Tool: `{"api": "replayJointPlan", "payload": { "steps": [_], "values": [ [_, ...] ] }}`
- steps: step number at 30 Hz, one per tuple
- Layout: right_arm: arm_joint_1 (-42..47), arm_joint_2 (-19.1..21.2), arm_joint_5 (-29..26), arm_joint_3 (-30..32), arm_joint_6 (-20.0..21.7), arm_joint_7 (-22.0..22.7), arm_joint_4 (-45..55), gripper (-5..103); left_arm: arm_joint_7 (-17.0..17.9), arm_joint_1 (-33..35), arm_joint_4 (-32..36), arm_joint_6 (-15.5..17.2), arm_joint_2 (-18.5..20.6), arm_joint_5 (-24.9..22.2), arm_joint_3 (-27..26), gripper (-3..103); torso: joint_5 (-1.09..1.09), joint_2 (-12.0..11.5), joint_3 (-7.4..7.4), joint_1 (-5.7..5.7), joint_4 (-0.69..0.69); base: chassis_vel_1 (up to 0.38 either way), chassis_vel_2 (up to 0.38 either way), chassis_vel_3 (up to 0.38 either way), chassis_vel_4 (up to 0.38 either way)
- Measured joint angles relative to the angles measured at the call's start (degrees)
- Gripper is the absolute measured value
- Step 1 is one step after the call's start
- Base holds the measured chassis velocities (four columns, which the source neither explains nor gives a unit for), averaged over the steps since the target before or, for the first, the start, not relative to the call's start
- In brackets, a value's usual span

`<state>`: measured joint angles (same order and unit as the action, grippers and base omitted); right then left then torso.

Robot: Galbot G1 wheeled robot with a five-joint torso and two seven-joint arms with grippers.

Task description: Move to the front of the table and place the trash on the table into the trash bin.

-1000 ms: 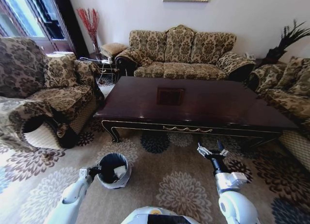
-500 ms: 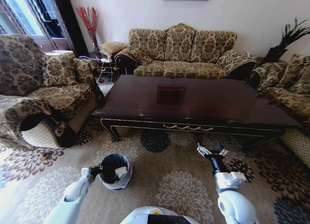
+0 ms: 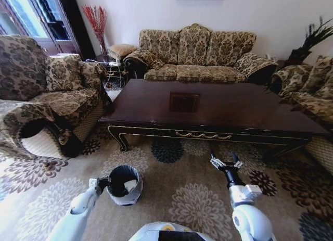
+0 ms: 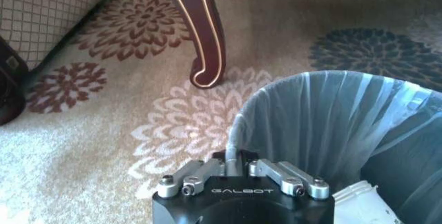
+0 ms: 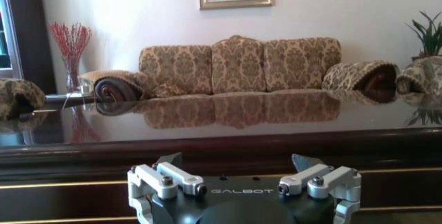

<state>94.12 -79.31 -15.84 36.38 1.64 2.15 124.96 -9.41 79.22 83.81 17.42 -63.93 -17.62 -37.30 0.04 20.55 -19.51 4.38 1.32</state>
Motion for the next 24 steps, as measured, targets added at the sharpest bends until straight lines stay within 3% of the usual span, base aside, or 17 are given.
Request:
{"api": "replayJointPlan", "payload": {
  "steps": [5,9,15,16,19,22,23,24],
  "values": [
    [-0.09,0.05,-0.03,-0.12,0.01,-0.02,-0.22,100,0.21,0.10,0.34,-0.88,-0.17,-0.12,-0.36,35,-0.14,-0.03,0.02,-0.01,-0.03,0.000,0.000,0.000,0.000],
    [-0.15,0.07,-0.03,-0.33,0.01,-0.04,-0.43,100,0.56,0.09,0.85,-1.79,-0.18,-0.52,-1.10,46,-0.07,0.03,-0.02,0.02,-0.01,0.000,0.000,0.000,0.000],
    [-0.87,0.40,-0.02,-0.73,0.15,-0.02,-0.64,100,1.32,0.59,4.19,-4.16,-0.35,-1.99,-3.54,73,-0.06,0.22,-0.12,0.08,0.01,0.000,0.000,0.000,0.000],
    [-0.87,0.40,-0.02,-0.73,0.15,-0.02,-0.64,100,1.32,0.59,4.19,-4.16,-0.35,-1.99,-3.54,73,-0.06,0.22,-0.12,0.08,0.01,0.000,0.000,0.000,0.000],
    [-1.33,0.48,-0.08,-0.77,0.46,0.18,-0.41,100,3.52,1.98,9.05,-5.99,-1.72,-2.20,-5.79,90,-0.05,0.31,-0.17,0.11,0.01,0.000,0.000,0.000,0.000],
    [-1.35,0.44,-0.17,-0.64,0.59,0.23,-0.08,100,6.15,3.44,13.37,-7.12,-3.28,-2.81,-6.92,90,-0.04,0.36,-0.20,0.13,0.01,0.000,0.000,0.000,0.000],
    [-1.31,0.40,-0.18,-0.53,0.68,0.23,0.13,100,8.44,4.63,16.49,-8.12,-4.64,-3.55,-7.29,98,-0.03,0.39,-0.21,0.14,0.01,0.000,0.000,0.000,0.000],
    [-1.26,0.38,-0.19,-0.45,0.93,0.23,0.34,100,9.96,5.53,18.67,-9.03,-5.71,-3.94,-7.39,100,-0.04,0.40,-0.22,0.14,0.01,0.000,0.000,0.000,0.000]
  ]
}}
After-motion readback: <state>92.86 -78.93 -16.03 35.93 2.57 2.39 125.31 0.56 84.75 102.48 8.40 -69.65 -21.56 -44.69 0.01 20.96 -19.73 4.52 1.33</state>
